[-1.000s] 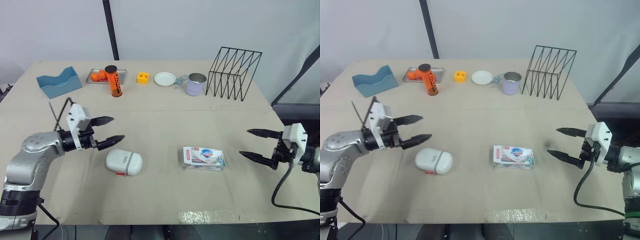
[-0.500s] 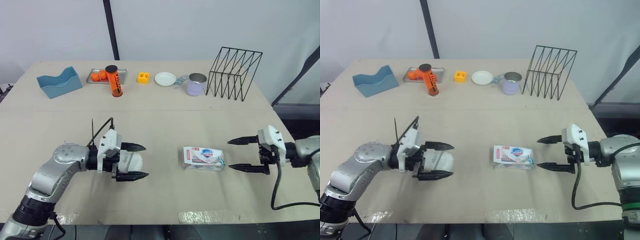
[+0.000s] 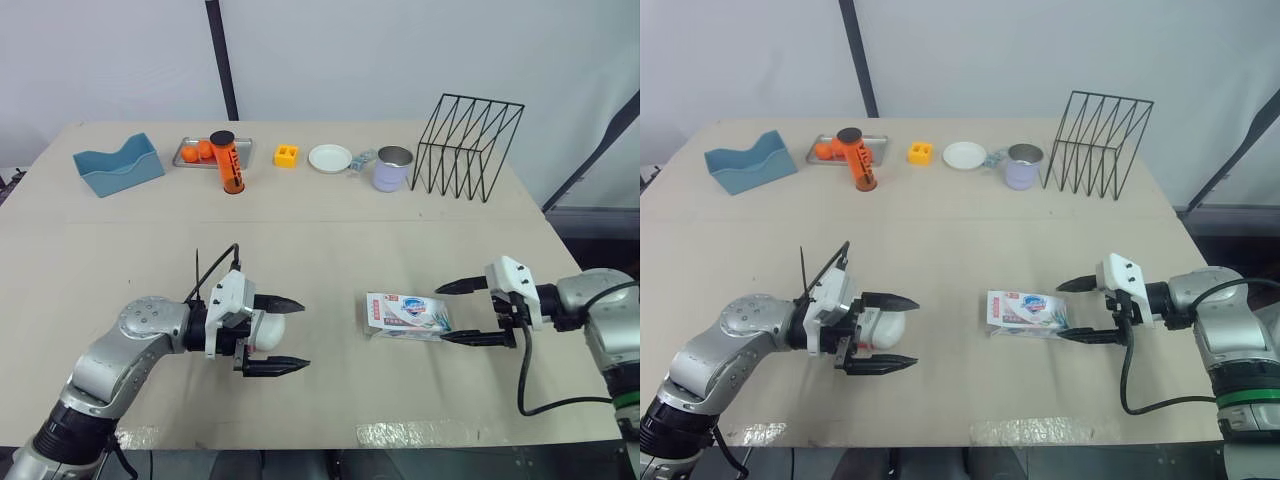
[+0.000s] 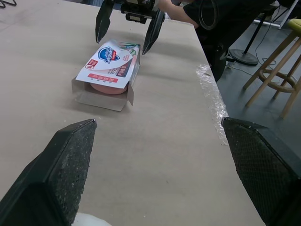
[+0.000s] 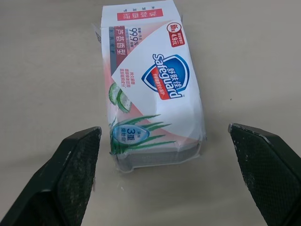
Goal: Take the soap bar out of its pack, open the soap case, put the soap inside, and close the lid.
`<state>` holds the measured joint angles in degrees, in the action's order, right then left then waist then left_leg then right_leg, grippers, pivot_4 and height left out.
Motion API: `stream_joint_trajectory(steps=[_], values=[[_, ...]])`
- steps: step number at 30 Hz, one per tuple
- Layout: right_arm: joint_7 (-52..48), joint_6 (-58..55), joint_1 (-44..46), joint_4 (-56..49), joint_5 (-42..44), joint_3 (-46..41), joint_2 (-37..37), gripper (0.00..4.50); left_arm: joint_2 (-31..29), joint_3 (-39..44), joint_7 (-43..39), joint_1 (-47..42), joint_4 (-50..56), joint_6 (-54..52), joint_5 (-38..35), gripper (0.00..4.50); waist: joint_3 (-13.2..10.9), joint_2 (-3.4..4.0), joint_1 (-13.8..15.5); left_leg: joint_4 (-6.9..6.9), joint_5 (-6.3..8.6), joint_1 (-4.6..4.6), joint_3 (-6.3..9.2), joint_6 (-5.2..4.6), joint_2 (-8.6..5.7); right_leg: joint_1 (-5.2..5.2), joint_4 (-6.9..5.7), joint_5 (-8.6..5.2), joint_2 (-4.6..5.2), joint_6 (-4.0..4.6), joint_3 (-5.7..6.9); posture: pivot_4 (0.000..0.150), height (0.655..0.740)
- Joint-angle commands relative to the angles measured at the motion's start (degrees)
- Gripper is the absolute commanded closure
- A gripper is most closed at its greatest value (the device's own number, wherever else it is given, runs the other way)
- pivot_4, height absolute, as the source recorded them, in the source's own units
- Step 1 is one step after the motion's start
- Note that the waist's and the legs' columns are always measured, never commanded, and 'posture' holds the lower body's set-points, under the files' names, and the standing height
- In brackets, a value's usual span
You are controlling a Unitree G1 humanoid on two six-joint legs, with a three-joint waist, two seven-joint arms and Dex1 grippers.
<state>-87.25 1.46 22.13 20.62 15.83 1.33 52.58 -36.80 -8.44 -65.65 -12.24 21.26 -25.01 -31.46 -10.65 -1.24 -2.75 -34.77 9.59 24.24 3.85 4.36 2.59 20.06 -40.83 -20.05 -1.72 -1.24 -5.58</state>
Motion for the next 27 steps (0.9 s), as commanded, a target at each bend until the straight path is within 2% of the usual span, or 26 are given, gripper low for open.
stream_joint_trajectory(steps=[1, 27], values=[[-0.92, 0.88, 0.96, 0.37, -0.17, -0.17, 0.04, 0.03, 0.3, 0.46, 0.63, 0.24, 2.55, 0.85, -0.39, 0.0, 0.0, 0.0, 0.01, -0.01, 0.0, 0.0, 0.0, 0.0, 0.0, 0.0, 0.0, 0.0, 0.0, 0.0, 0.0, 0.15, 0.74], [-0.32, 1.01, -0.85, -0.31, -0.56, -0.44, 0.56, 0.03, 0.92, -0.22, 1.69, 0.18, 2.6, 1.31, -0.18, 0.0, 0.0, 0.0, 0.02, -0.02, 0.01, 0.0, 0.02, -0.01, -0.01, -0.03, 0.0, 0.0, 0.0, 0.0, 0.01, 0.15, 0.74]])
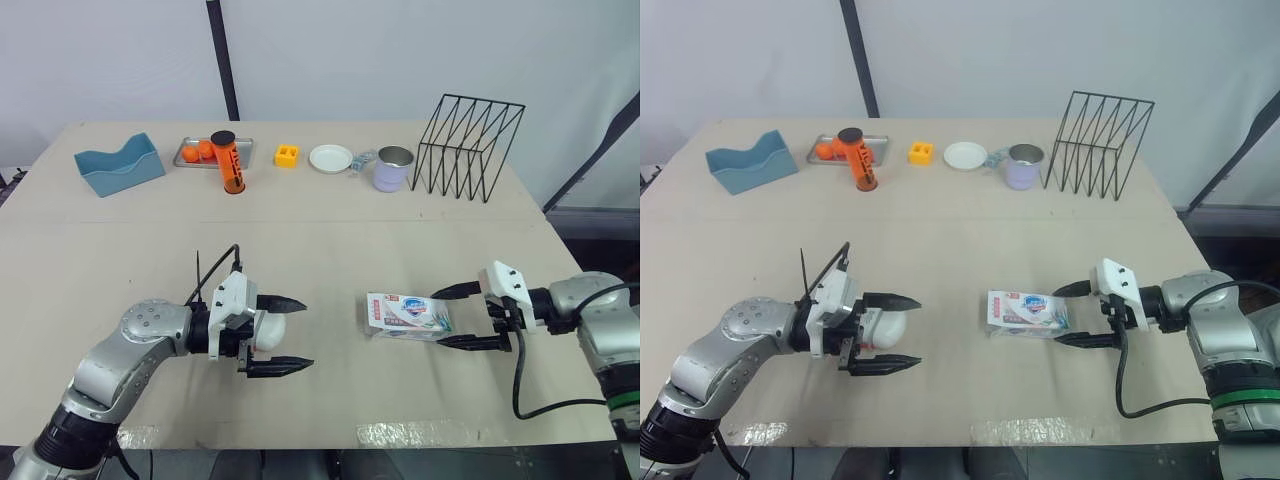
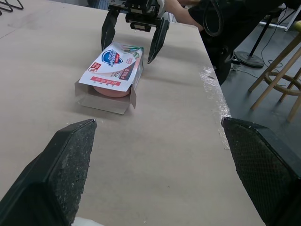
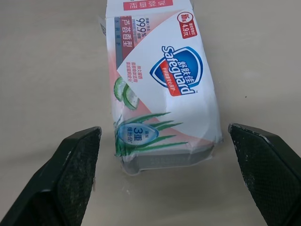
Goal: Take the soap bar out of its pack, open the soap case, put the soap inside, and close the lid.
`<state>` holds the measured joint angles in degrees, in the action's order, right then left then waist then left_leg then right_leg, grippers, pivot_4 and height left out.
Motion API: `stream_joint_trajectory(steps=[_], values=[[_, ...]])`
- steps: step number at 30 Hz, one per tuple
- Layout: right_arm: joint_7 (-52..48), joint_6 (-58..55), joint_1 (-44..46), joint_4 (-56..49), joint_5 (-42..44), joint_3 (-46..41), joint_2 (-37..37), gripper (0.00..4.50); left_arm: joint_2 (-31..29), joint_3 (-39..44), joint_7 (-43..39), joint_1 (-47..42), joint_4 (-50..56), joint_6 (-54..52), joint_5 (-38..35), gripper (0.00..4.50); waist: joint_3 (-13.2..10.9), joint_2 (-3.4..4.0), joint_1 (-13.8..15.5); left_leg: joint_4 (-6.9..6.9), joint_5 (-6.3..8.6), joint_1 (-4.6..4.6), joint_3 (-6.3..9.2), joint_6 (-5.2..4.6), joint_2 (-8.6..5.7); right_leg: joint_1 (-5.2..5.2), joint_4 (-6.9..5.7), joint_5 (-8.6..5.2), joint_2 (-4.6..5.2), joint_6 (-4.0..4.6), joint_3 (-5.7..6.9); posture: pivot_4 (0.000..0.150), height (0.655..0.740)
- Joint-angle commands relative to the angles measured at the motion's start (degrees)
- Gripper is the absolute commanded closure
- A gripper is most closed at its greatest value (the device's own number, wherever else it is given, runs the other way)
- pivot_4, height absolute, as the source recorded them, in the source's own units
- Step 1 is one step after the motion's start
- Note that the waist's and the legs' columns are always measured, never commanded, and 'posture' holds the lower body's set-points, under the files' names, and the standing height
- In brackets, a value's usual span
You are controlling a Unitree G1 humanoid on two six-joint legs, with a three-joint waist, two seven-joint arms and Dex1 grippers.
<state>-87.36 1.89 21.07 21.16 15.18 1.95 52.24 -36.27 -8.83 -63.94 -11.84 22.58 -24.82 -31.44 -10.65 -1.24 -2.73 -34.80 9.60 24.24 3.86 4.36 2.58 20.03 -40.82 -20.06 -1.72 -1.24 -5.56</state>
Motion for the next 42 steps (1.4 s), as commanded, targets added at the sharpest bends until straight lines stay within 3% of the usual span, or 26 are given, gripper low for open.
stream_joint_trajectory(steps=[1, 13, 16, 19, 20, 34, 42], values=[[-0.16, 0.6, 0.24, -0.79, 0.05, -1.08, 0.9, 0.03, 0.42, 0.13, -0.04, -0.29, 1.25, 1.12, -0.17, 0.0, 0.0, 0.0, 0.0, 0.0, 0.0, 0.0, 0.0, 0.0, 0.0, 0.0, 0.0, 0.0, 0.0, 0.0, -0.01, 0.15, 0.74], [-0.08, 1.21, 0.69, 0.07, -0.13, -1.16, 0.61, 0.03, 0.8, -0.05, 0.18, -0.53, 1.29, 0.92, 0.01, 0.0, 0.0, 0.0, -0.01, -0.01, 0.0, -0.01, 0.0, 0.0, 0.0, -0.01, 0.0, 0.0, 0.0, 0.0, 0.0, 0.15, 0.74], [-0.08, 1.49, 0.81, 0.39, -0.28, -1.07, 0.57, 0.79, 0.87, -0.03, 0.29, -0.45, 1.45, 0.79, 0.01, 0.0, 0.0, 0.0, -0.01, -0.01, 0.0, -0.01, 0.0, 0.0, 0.0, -0.01, 0.0, 0.0, 0.0, 0.0, 0.0, 0.15, 0.74], [-0.02, 1.59, 0.91, 0.56, -0.39, -1.08, 0.51, 2.26, 0.89, 0.0, 0.41, -0.38, 1.57, 0.68, -0.04, 0.0, 0.0, 0.0, -0.01, -0.01, 0.0, -0.01, 0.0, -0.01, 0.0, -0.01, 0.0, 0.0, 0.0, 0.0, 0.0, 0.15, 0.74], [0.02, 1.67, 0.94, 0.62, -0.43, -1.08, 0.47, 2.41, 0.89, 0.0, 0.45, -0.38, 1.59, 0.63, -0.06, 0.0, 0.0, 0.0, -0.01, -0.01, 0.0, -0.01, 0.0, 0.0, 0.0, -0.01, 0.0, 0.0, 0.0, 0.0, 0.0, 0.15, 0.74], [0.07, 0.82, 2.2, -0.26, 0.06, -1.52, 1.13, 2.41, 0.83, -0.13, 0.62, -0.55, 1.66, 0.33, -0.27, 0.0, 0.0, 0.0, -0.02, -0.04, 0.0, -0.01, 0.01, -0.01, 0.0, -0.04, 0.0, 0.0, 0.0, 0.0, 0.01, 0.15, 0.74], [-2.9, -7.53, 6.31, -6.15, -0.6, -0.58, 7.51, 2.41, 0.63, 0.12, 0.65, -0.51, 1.4, 0.26, -0.22, 0.0, -0.07, 0.11, 0.02, -0.03, 0.02, 0.0, 0.01, -0.03, -0.02, -0.03, 0.01, 0.0, 0.02, -0.01, 0.0, 0.15, 0.74]])
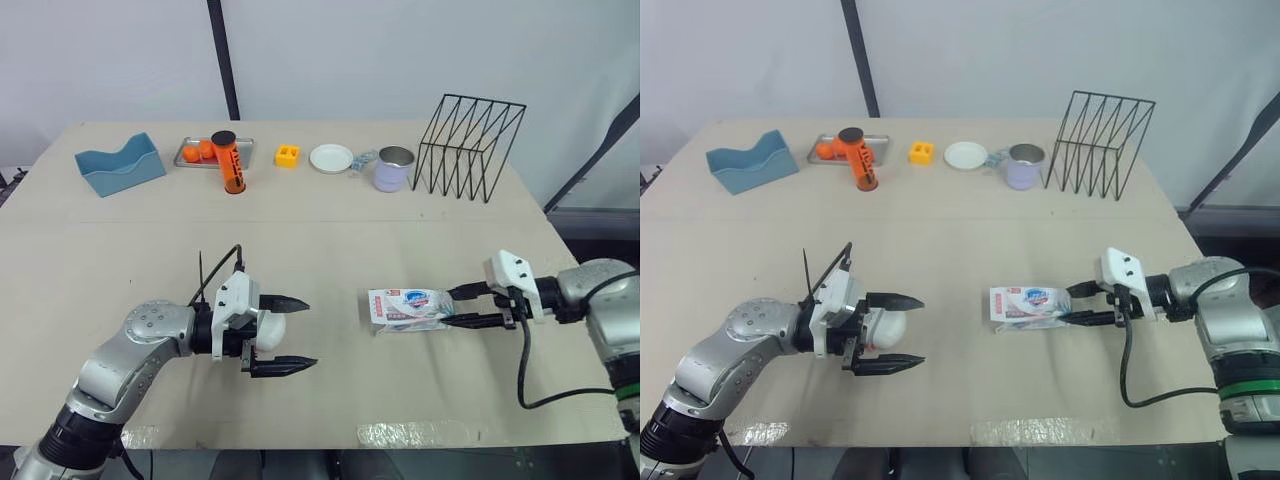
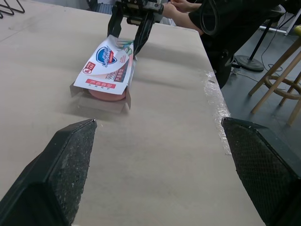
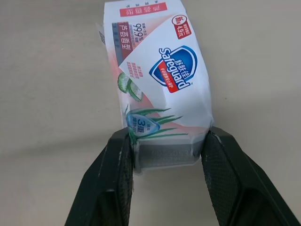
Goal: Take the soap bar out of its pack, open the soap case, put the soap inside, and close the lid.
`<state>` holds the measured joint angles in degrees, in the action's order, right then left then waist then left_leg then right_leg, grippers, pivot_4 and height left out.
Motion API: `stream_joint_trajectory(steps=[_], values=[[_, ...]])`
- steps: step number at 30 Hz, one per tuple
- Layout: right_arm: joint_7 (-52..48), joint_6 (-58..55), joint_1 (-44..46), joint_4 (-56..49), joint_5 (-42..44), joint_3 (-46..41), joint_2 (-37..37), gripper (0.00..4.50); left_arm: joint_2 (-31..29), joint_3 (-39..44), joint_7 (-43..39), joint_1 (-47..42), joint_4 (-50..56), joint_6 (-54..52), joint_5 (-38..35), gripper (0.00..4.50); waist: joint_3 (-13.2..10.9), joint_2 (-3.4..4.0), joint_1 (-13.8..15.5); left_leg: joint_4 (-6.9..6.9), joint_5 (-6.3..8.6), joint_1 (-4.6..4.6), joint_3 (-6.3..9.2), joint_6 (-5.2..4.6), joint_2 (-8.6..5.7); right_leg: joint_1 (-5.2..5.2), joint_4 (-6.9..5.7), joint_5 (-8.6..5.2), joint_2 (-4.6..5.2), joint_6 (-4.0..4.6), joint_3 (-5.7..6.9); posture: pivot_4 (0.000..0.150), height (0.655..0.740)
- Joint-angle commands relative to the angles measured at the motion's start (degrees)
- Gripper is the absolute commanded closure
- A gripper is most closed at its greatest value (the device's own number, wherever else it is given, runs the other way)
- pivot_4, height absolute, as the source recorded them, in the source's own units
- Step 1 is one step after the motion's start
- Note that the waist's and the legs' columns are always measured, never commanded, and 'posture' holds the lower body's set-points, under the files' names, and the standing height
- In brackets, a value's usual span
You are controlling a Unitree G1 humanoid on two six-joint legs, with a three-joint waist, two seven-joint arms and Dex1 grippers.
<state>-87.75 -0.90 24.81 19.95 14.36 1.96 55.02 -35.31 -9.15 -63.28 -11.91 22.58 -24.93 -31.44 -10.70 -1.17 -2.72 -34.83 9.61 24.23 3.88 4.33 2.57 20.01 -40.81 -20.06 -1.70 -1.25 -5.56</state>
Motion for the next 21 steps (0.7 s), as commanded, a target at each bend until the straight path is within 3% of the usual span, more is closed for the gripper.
stream_joint_trajectory(steps=[1, 9, 21], values=[[-2.81, -5.81, 2.83, -5.81, 0.26, -0.45, 5.36, 2.41, -0.3, 0.43, 0.01, -0.46, 1.36, 0.35, -0.22, 0.0, -0.05, 0.08, 0.01, 0.0, 0.0, 0.0, 0.0, 0.0, 0.0, 0.0, 0.0, 0.0, 0.0, 0.0, 0.01, 0.15, 0.74], [-3.74, -13.63, 3.56, -12.75, 2.18, -0.15, 8.26, 2.41, -0.3, 0.27, -0.04, -0.35, 1.32, 0.34, -0.2, 0.0, -0.06, 0.1, 0.01, 0.0, 0.01, 0.0, 0.0, -0.01, 0.0, 0.0, 0.0, -0.01, 0.0, -0.01, 0.0, 0.15, 0.74], [-3.6, -14.1, 3.35, -14.67, 3.33, -1.53, 8.65, 2.41, -0.23, -0.08, -0.4, -0.59, 1.02, 0.34, -0.07, 0.0, -0.06, 0.1, 0.0, 0.0, 0.01, 0.0, 0.0, -0.01, 0.01, 0.01, 0.01, -0.01, -0.01, -0.02, 0.01, 0.15, 0.74]])
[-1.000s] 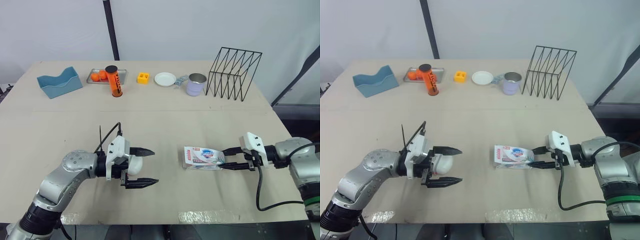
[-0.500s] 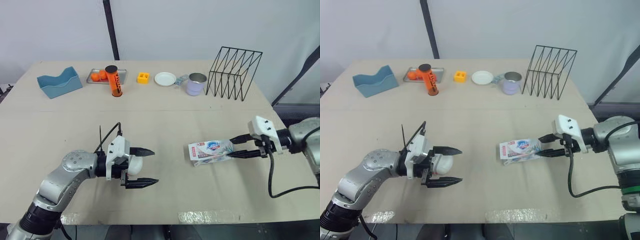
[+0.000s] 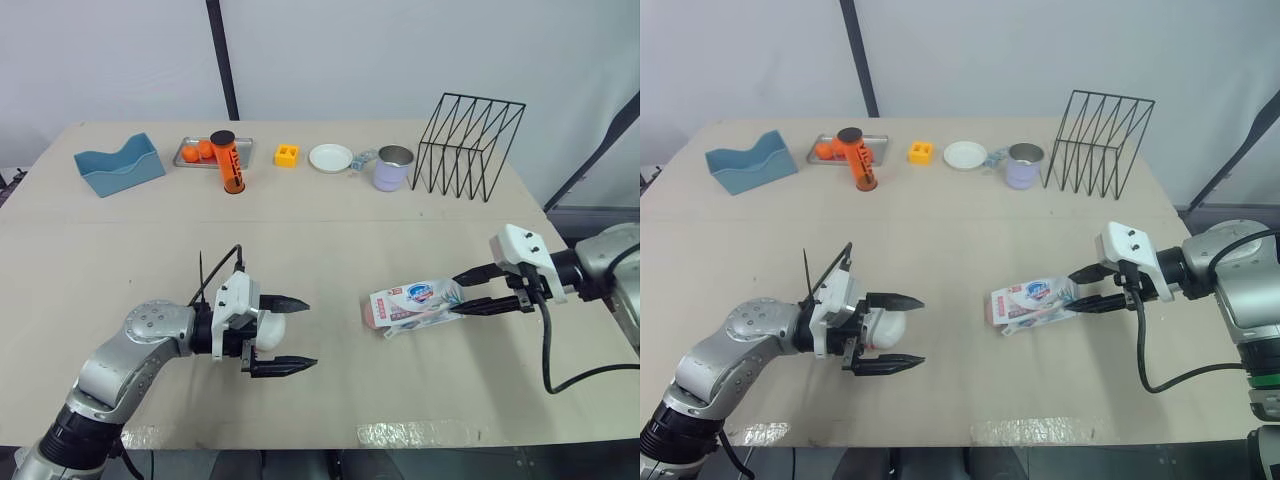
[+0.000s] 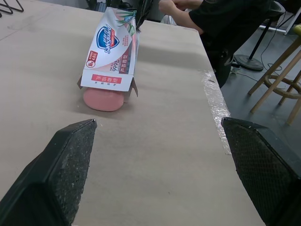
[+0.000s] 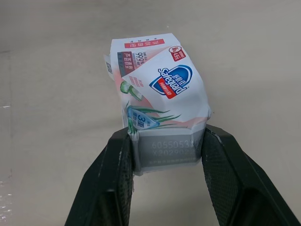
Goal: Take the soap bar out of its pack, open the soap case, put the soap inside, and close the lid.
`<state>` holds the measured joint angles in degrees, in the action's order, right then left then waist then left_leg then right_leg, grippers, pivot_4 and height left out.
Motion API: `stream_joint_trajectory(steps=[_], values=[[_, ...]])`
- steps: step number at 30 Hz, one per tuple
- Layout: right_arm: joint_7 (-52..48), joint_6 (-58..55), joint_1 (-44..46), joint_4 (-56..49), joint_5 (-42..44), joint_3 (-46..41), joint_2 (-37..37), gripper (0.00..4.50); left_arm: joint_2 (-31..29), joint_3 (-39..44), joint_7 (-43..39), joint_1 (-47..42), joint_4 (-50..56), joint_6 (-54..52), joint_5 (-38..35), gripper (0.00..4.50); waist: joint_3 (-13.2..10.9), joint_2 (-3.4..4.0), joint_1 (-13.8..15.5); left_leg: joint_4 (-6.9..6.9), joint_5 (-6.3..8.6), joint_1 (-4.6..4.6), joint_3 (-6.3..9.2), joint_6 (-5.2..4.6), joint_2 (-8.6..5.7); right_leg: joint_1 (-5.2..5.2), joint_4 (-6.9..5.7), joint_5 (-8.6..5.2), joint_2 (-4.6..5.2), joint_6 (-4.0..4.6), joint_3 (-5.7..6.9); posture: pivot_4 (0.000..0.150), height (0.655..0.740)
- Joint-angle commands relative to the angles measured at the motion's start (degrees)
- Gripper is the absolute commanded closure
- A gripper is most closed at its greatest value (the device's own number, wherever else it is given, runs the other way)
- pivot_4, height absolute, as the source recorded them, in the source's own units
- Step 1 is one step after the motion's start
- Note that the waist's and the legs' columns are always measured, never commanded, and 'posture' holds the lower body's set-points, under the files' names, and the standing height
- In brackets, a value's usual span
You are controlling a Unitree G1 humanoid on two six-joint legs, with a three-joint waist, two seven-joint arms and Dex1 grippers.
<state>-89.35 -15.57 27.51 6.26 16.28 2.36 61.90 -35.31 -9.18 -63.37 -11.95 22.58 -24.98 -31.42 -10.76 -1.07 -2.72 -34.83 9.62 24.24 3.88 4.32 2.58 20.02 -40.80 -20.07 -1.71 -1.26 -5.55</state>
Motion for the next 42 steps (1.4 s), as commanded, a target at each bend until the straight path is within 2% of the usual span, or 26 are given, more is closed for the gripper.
stream_joint_trajectory(steps=[1, 11, 15, 21, 24, 28, 32, 38, 42], values=[[-2.1, 1.01, 0.39, -0.63, 1.43, -2.22, 2.05, 2.41, -0.23, -0.09, -0.34, -0.52, 1.0, 0.42, -0.04, 0.0, 0.0, 0.0, 0.0, 0.0, 0.0, 0.0, 0.0, 0.0, 0.0, 0.0, 0.0, 0.0, 0.0, 0.0, 0.0, 0.15, 0.74], [-3.04, 0.02, -5.36, 1.45, 5.05, -9.32, 7.05, 2.41, -0.69, -0.05, -0.83, -0.09, 0.44, 0.92, 0.46, 0.0, -0.01, 0.03, 0.01, 0.0, 0.01, 0.01, 0.0, -0.01, -0.02, 0.0, 0.01, -0.01, 0.01, -0.01, 0.0, 0.15, 0.74], [-3.14, -1.31, -10.45, 2.06, 8.09, -14.32, 9.7, 2.41, -0.72, 0.0, -1.36, -0.39, -0.25, 1.21, 0.75, 0.0, -0.01, 0.03, 0.01, 0.0, 0.01, 0.0, -0.01, -0.01, -0.01, 0.0, 0.01, -0.01, 0.01, -0.01, -0.01, 0.15, 0.74], [-1.03, -2.41, -13.55, 6.34, 9.89, -21.0, 10.31, 2.41, -0.47, 0.01, -2.24, -1.04, -1.26, 1.66, 0.95, 0.0, -0.01, 0.04, -0.05, -0.02, 0.01, -0.01, -0.03, -0.02, -0.01, 0.0, 0.0, 0.0, 0.0, -0.01, -0.03, 0.15, 0.74], [3.82, -3.85, -11.81, 9.75, 10.79, -24.04, 8.51, 2.41, -0.19, 0.03, -2.52, -1.36, -1.59, 1.99, 0.92, 0.0, -0.01, 0.05, -0.03, -0.02, 0.01, -0.02, -0.04, -0.02, -0.01, -0.01, 0.0, -0.06, 0.0, -0.11, -0.03, 0.15, 0.74], [14.08, 2.09, -9.72, 16.03, 7.91, -26.86, 4.14, 2.41, 0.32, 0.1, -2.57, -1.96, -2.37, 2.85, 1.48, 0.0, -0.01, 0.05, -0.03, -0.03, 0.02, -0.03, -0.06, -0.03, -0.01, -0.01, 0.0, -0.07, -0.02, -0.12, -0.05, 0.15, 0.74], [22.45, 3.23, -9.54, 20.05, 6.86, -29.02, 0.42, 2.41, 0.17, 0.95, -2.49, -3.26, -4.23, 3.59, 2.13, 0.0, -0.01, 0.02, -0.03, -0.05, 0.03, 0.01, -0.06, -0.04, -0.03, -0.02, 0.02, -0.07, -0.01, -0.12, -0.06, 0.15, 0.74], [37.54, 2.07, -10.65, 19.37, 5.17, -29.89, -6.87, 2.41, 0.22, 1.0, -2.21, -3.24, -4.29, 3.73, 2.23, 0.0, 0.01, 0.08, -0.06, -0.04, 0.03, -0.01, -0.09, -0.05, -0.02, -0.02, -0.01, -0.02, -0.01, -0.03, -0.09, 0.15, 0.74], [44.45, -1.14, -12.96, 14.55, 5.22, -30.0, -10.63, 2.41, 0.55, 1.18, -1.47, -2.86, -3.5, 3.05, 1.62, 0.0, 0.01, 0.11, -0.04, -0.05, 0.03, 0.0, -0.08, -0.04, -0.03, -0.02, -0.02, -0.02, -0.01, -0.03, -0.1, 0.15, 0.74]])
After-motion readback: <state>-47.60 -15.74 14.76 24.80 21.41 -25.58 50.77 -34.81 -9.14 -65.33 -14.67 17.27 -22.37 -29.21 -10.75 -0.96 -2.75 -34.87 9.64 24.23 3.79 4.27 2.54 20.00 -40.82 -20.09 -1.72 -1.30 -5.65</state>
